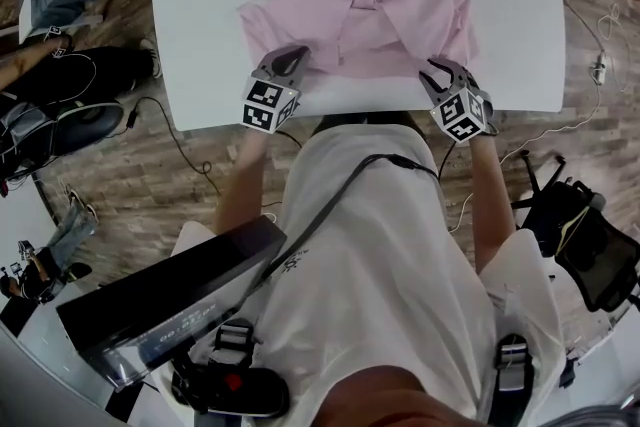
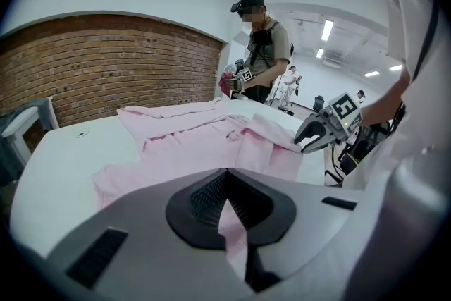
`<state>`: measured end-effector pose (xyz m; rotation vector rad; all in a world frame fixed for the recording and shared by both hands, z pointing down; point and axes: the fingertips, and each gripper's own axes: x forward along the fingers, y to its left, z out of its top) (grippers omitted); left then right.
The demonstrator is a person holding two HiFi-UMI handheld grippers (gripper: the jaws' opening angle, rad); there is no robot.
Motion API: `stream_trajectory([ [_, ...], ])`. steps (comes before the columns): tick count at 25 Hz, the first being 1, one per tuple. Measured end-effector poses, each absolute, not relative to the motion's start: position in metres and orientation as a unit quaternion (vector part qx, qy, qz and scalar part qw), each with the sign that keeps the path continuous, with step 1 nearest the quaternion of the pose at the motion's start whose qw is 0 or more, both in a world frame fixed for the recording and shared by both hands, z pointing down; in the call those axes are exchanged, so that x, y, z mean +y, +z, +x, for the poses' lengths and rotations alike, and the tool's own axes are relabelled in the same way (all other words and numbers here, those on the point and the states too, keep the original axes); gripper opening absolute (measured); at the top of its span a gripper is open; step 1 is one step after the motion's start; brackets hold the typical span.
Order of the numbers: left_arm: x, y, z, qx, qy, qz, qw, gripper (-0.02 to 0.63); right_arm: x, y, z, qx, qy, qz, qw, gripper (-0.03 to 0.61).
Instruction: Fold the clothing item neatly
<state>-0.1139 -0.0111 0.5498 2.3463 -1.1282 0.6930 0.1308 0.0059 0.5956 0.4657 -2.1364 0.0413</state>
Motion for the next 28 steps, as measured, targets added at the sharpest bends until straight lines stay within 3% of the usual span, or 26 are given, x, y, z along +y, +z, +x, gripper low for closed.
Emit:
stream_trajectory([
  [12, -0.012, 0.556, -0.118, -0.423, 0.256, 0.838, 0.231, 0.002, -0.032, 0.604, 0.149, -0.828, -0.093, 0.173, 0.526, 0.146],
  [19, -0.008, 0.562, -0.118, -0.430, 0.261, 0.828, 0.245, 0.002, -0.033, 0.619, 0.134, -0.815, -0.146, 0.066, 0.558, 0.176],
  [20, -0.008, 0.563, -0.116, -0.431, 0.262, 0.827, 0.247, 0.002, -0.034, 0.618, 0.132, -0.816, -0.145, 0.060, 0.556, 0.163],
  [21, -0.008, 0.564, -0.115, -0.432, 0.262, 0.827, 0.248, 0.002, -0.035, 0.617, 0.130, -0.819, -0.142, 0.057, 0.553, 0.065],
  [22, -0.008, 0.564, -0.113, -0.433, 0.261, 0.826, 0.249, 0.002, -0.036, 0.614, 0.128, -0.822, -0.138, 0.053, 0.550, 0.008],
  [28, -0.013, 0.561, -0.115, -0.447, 0.253, 0.821, 0.249, 0.002, -0.052, 0.585, 0.117, -0.847, -0.116, 0.055, 0.516, 0.008],
])
